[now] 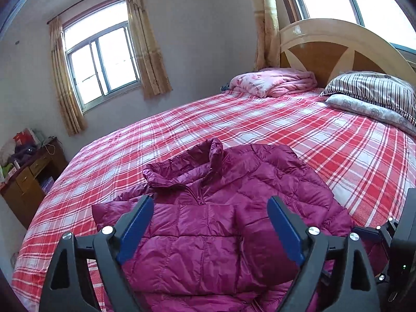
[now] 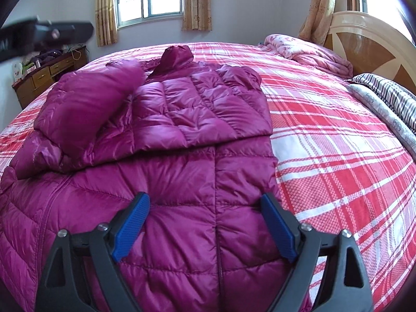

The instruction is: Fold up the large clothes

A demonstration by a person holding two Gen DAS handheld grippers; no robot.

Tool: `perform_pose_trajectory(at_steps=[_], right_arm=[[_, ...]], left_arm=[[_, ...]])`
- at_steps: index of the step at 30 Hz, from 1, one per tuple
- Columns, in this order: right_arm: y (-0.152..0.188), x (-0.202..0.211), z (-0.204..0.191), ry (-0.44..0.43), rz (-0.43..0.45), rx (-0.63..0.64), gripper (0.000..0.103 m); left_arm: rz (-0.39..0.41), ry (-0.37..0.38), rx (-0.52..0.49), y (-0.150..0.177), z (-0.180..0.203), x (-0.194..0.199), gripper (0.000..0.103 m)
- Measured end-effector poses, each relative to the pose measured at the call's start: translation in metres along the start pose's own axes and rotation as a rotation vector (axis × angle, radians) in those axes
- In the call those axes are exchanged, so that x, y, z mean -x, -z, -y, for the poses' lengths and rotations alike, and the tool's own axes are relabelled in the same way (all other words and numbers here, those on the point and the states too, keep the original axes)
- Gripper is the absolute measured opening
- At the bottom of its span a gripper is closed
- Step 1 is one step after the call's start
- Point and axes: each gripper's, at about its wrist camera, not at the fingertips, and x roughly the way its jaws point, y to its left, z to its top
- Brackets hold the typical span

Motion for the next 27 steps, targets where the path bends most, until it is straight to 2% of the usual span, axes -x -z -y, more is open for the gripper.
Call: perform_pose_trajectory(at_steps=[2, 6, 9, 11, 12, 14, 15, 16, 18, 21, 26, 27], right_arm=[[0.0, 0.002, 0.002, -0.015, 0.005, -0.009, 0.09], [-0.007, 0.015, 0.011, -0.054, 0.034, -0.075, 0.09], [-0.021, 0.03, 0.013, -0.159, 0.07, -0.157, 0.089], [-0.035, 0.032, 0.003, -0.199, 0.076, -0.145, 0.087], [-0.042, 0.029, -0.003, -0.214, 0.075, -0.134, 0.084], [-0.055, 0.015, -0.013, -0.259, 0.035, -0.131, 0.061], [-0.06, 0.007, -0.018, -0.272, 0.009, -0.125, 0.055], [-0.063, -0.003, -0.022, -0.271, -0.018, -0.116, 0.044], [-0.062, -0.017, -0.028, -0.244, -0.055, -0.099, 0.029], [-0.053, -0.025, -0.027, -0.224, -0.089, -0.101, 0.019], [-0.046, -0.019, -0.022, -0.186, -0.105, -0.082, 0.018], [-0.048, -0.013, -0.018, -0.189, -0.101, -0.092, 0.021]], left_arm=[[-0.013, -0.027, 0.012, 0.003, -0.012, -0.003, 0.089], [-0.072, -0.107, 0.03, 0.029, -0.044, -0.018, 0.089], [-0.143, -0.149, 0.08, 0.051, -0.079, -0.035, 0.089], [-0.187, -0.174, 0.132, 0.061, -0.101, -0.048, 0.089], [-0.205, -0.181, 0.161, 0.065, -0.111, -0.054, 0.089], [-0.243, -0.173, 0.212, 0.072, -0.124, -0.066, 0.089], [-0.266, -0.161, 0.229, 0.075, -0.127, -0.073, 0.089], [-0.292, -0.154, 0.238, 0.079, -0.129, -0.08, 0.089], [-0.328, -0.164, 0.24, 0.088, -0.129, -0.089, 0.089], [-0.335, -0.155, 0.234, 0.1, -0.126, -0.093, 0.09], [-0.313, -0.14, 0.267, 0.099, -0.137, -0.081, 0.089], [-0.297, -0.144, 0.271, 0.096, -0.141, -0.075, 0.089]])
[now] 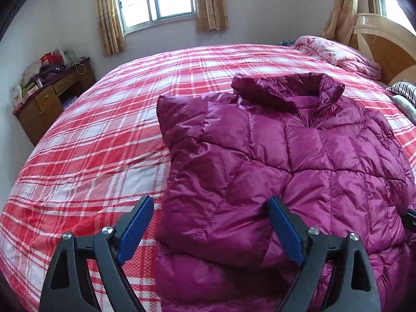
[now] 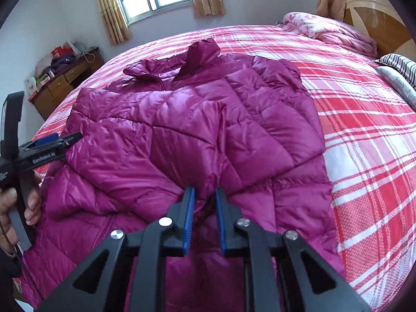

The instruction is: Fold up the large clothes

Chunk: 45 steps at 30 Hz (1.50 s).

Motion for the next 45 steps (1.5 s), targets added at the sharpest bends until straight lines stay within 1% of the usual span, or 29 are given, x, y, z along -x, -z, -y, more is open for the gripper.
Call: perform_pose_trajectory(at_steps=[1, 2, 3, 5, 7, 9, 11, 13, 15, 17, 18, 20, 22, 24, 30, 35, 45], right_arm=[[-0.002, 0.007, 0.003, 0.003, 0.012, -0.009, 0.024], [-0.005, 0.014, 0.004, 0.014, 0.032, -0.013, 0.028], [-0.008, 0.022, 0.005, 0.03, 0.057, -0.014, 0.03], [-0.018, 0.038, 0.001, 0.055, 0.113, -0.011, 0.03], [-0.028, 0.045, -0.006, 0.036, 0.146, -0.017, 0.03], [-0.04, 0.039, -0.019, 0.013, 0.143, -0.009, 0.03], [-0.047, 0.027, -0.031, -0.013, 0.134, 0.01, 0.03], [-0.051, 0.007, -0.04, -0.043, 0.097, 0.019, 0.03], [-0.054, -0.013, -0.047, -0.031, 0.064, 0.035, 0.03], [-0.052, -0.03, -0.046, -0.005, 0.038, 0.04, 0.03], [-0.051, -0.038, -0.044, -0.005, 0.022, 0.034, 0.03], [-0.044, -0.045, -0.038, -0.01, 0.005, 0.03, 0.03], [-0.04, -0.051, -0.039, -0.004, 0.005, 0.049, 0.03], [-0.036, -0.054, -0.04, 0.01, 0.013, 0.068, 0.03], [-0.033, -0.057, -0.053, 0.097, 0.009, 0.125, 0.03], [-0.031, -0.059, -0.058, 0.137, 0.009, 0.15, 0.03], [-0.03, -0.06, -0.061, 0.159, 0.014, 0.165, 0.03]], left_arm=[[0.021, -0.001, 0.008, -0.003, -0.005, 0.007, 0.089], [0.04, 0.0, 0.017, -0.008, -0.011, 0.013, 0.089], [0.059, 0.003, 0.03, -0.012, -0.016, 0.019, 0.089], [0.096, 0.013, 0.066, -0.024, -0.025, 0.029, 0.089], [0.11, 0.042, 0.092, -0.033, -0.027, 0.031, 0.089], [0.097, 0.057, 0.083, -0.041, -0.018, 0.023, 0.089], [0.063, 0.078, 0.052, -0.045, -0.001, 0.007, 0.089], [0.017, 0.078, 0.023, -0.045, 0.012, -0.012, 0.09], [-0.023, 0.065, -0.004, -0.043, 0.022, -0.033, 0.09], [-0.064, 0.043, -0.009, -0.041, 0.023, -0.054, 0.09], [-0.087, 0.046, -0.002, -0.04, 0.021, -0.063, 0.09], [-0.105, 0.072, 0.035, -0.034, 0.015, -0.074, 0.09], [-0.108, 0.096, 0.058, -0.03, 0.011, -0.078, 0.093], [-0.109, 0.103, 0.064, -0.028, 0.011, -0.079, 0.093], [-0.145, 0.057, 0.027, -0.029, 0.019, -0.086, 0.098], [-0.154, 0.052, 0.028, -0.029, 0.018, -0.088, 0.1], [-0.146, 0.04, 0.028, -0.028, 0.019, -0.089, 0.101]])
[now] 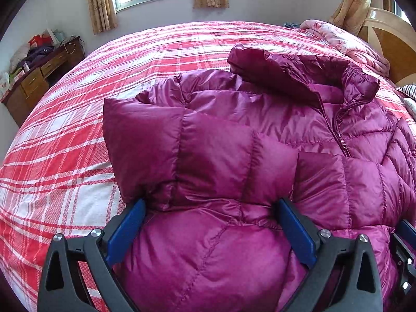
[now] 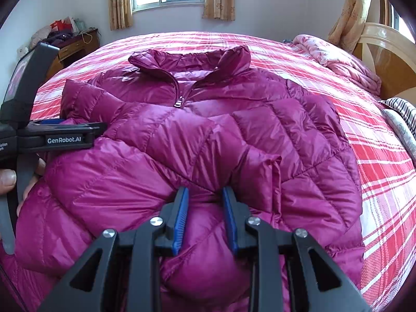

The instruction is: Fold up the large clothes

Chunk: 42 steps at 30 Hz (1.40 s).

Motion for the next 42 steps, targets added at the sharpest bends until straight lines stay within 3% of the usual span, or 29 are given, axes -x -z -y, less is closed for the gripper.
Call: perform_pose_trajectory(at_steps=[4, 6, 8, 13, 16, 18, 20, 22, 36, 42], right_arm=[[-0.002, 0.008, 0.004, -0.037, 0.018, -0.022, 0.036], [-0.003, 0.016, 0.005, -0.074, 0.037, -0.043, 0.058], [-0.007, 0.026, -0.001, -0.057, 0.064, -0.032, 0.064], [-0.022, 0.033, -0.002, -0.054, 0.094, -0.032, 0.064], [-0.027, 0.019, 0.007, -0.029, 0.068, -0.057, 0.064], [-0.027, 0.011, 0.012, -0.028, 0.045, -0.074, 0.063], [-0.022, 0.008, 0.012, -0.015, 0.034, -0.056, 0.06], [-0.017, 0.008, 0.011, -0.006, 0.034, -0.029, 0.06], [-0.008, -0.004, 0.001, 0.051, 0.001, 0.039, 0.061], [-0.011, 0.002, 0.006, 0.004, 0.006, 0.04, 0.062]], left_arm=[[0.003, 0.001, 0.002, 0.001, 0.0, 0.001, 0.101], [0.004, 0.001, 0.007, 0.002, -0.001, 0.003, 0.101], [0.014, -0.009, 0.022, 0.003, -0.004, 0.011, 0.101], [0.098, 0.088, 0.098, 0.017, -0.015, 0.055, 0.101], [0.111, 0.117, 0.033, 0.022, -0.001, 0.07, 0.101], [0.096, 0.095, -0.024, 0.025, 0.011, 0.068, 0.101], [0.086, 0.009, -0.082, 0.028, 0.022, 0.058, 0.101], [0.082, -0.033, -0.128, 0.034, 0.031, 0.048, 0.101], [0.044, -0.051, -0.134, 0.032, 0.033, 0.033, 0.102], [0.049, -0.067, -0.142, 0.027, 0.031, 0.049, 0.102]])
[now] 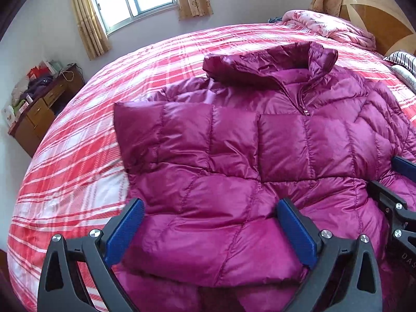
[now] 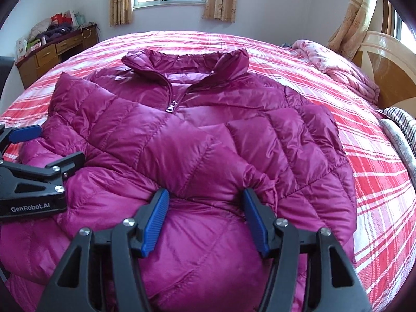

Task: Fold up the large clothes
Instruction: 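Grasp the jacket hem with the left gripper while the right gripper grasps it too, lifting toward the collar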

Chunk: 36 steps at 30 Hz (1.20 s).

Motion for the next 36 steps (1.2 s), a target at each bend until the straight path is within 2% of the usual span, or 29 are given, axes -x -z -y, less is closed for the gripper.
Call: perform_pose_trajectory(at_steps=[4, 7, 13, 18, 21, 23, 25, 26, 28, 29, 30, 32, 36], right_arm=[[-0.018, 0.019, 0.016, -0.074, 0.029, -0.031, 0.063], [-0.046, 0.026, 0.029, -0.089, 0.056, -0.067, 0.069], [-0.116, -0.006, 0.062, -0.062, 0.052, -0.118, 0.07], [-0.161, -0.042, 0.098, -0.053, 0.021, -0.157, 0.07], [-0.181, -0.07, 0.104, -0.045, -0.021, -0.133, 0.07], [-0.189, -0.088, 0.1, -0.031, -0.05, -0.105, 0.07], [-0.191, -0.106, 0.097, -0.017, -0.088, -0.081, 0.07], [-0.19, -0.111, 0.098, -0.011, -0.1, -0.067, 0.07], [-0.186, -0.12, 0.095, 0.019, -0.125, -0.027, 0.053], [-0.184, -0.12, 0.095, 0.026, -0.134, -0.005, 0.021], [-0.181, -0.118, 0.095, 0.039, -0.133, 0.009, 0.013], [-0.174, -0.105, 0.094, 0.068, -0.093, 0.027, 0.013], [-0.155, -0.089, 0.092, 0.092, -0.047, 0.07, 0.009]], left_arm=[[0.067, 0.075, 0.08, -0.028, -0.023, 0.03, 0.102], [0.071, 0.118, 0.132, -0.061, -0.036, 0.028, 0.102], [0.043, 0.081, 0.156, -0.131, -0.042, -0.019, 0.102], [0.016, 0.049, 0.12, -0.173, -0.035, -0.063, 0.102], [-0.015, 0.053, 0.094, -0.185, -0.028, -0.095, 0.102], [-0.04, 0.065, 0.07, -0.185, -0.023, -0.109, 0.084], [-0.082, 0.113, 0.074, -0.181, -0.025, -0.12, 0.028], [-0.102, 0.155, 0.087, -0.178, -0.027, -0.122, 0.018], [-0.077, 0.164, 0.094, -0.172, -0.03, -0.114, 0.013], [-0.054, 0.162, 0.086, -0.17, -0.031, -0.107, 0.013], [-0.041, 0.169, 0.082, -0.167, -0.033, -0.101, 0.011], [-0.012, 0.184, 0.081, -0.161, -0.037, -0.087, 0.011], [0.006, 0.156, 0.04, -0.145, -0.037, -0.082, 0.011]])
